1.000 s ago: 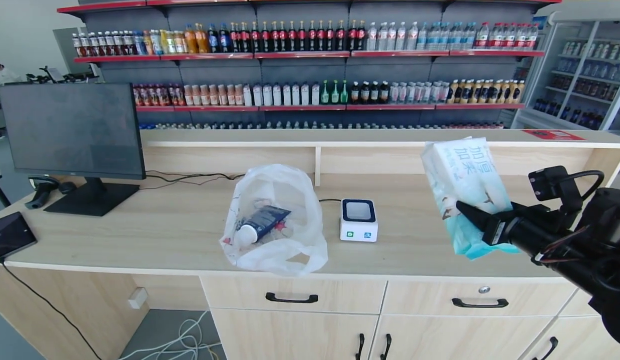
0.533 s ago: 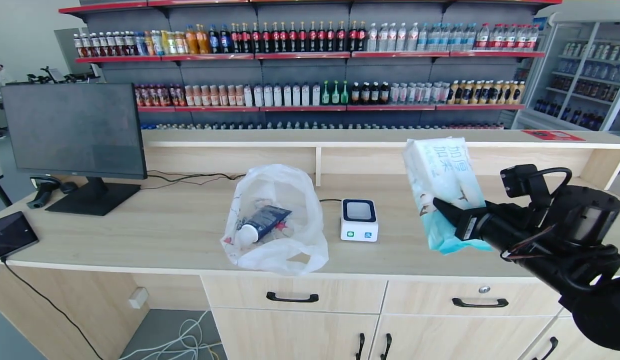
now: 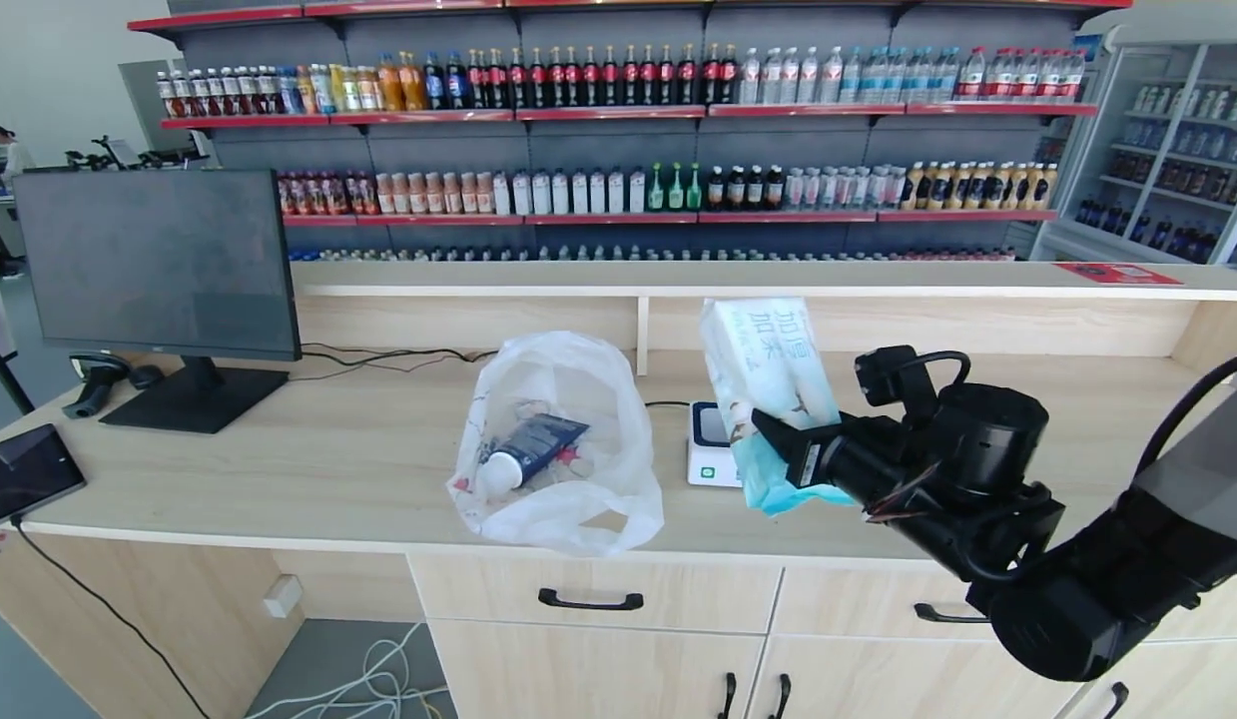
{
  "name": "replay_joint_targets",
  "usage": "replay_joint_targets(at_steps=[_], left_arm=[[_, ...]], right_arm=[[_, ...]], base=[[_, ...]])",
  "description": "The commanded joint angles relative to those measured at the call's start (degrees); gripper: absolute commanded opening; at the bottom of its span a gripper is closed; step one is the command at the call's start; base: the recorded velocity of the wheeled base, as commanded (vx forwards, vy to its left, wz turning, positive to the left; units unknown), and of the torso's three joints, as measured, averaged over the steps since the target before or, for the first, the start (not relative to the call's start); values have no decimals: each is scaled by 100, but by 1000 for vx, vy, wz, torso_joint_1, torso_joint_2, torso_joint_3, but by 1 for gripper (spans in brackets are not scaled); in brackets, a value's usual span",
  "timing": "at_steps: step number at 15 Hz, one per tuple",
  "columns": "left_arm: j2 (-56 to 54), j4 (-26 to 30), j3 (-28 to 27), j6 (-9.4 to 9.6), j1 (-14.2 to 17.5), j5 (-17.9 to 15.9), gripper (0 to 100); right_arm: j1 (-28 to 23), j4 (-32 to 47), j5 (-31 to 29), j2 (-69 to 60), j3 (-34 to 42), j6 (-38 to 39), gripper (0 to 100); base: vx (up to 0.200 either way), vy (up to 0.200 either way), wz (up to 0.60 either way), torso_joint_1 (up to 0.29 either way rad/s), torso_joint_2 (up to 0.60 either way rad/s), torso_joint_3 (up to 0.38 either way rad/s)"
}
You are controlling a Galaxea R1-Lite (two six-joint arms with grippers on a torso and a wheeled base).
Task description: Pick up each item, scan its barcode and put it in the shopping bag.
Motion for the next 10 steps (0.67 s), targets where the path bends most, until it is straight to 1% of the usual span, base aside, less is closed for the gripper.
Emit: replay_joint_targets(at_steps=[1, 4, 6, 8, 10], left_arm=[[0, 0, 0, 8, -10, 1, 0], [0, 0, 0, 17, -10, 1, 0], [0, 0, 0, 34, -10, 1, 0], [0, 0, 0, 26, -10, 1, 0], [0, 0, 0, 26, -10, 1, 0]], right_arm=[[41, 13, 10, 301, -112, 15, 0], [41, 5, -192, 362, -51, 129, 0], [49, 5, -210, 450, -42, 147, 0], [120, 5, -377, 679, 20, 252, 0], [172, 5, -421, 916, -24, 340, 0]], base=[[0, 0, 0, 0, 0, 0], [0, 0, 0, 0, 0, 0], [0, 0, 0, 0, 0, 0], [0, 0, 0, 0, 0, 0], [0, 0, 0, 0, 0, 0]])
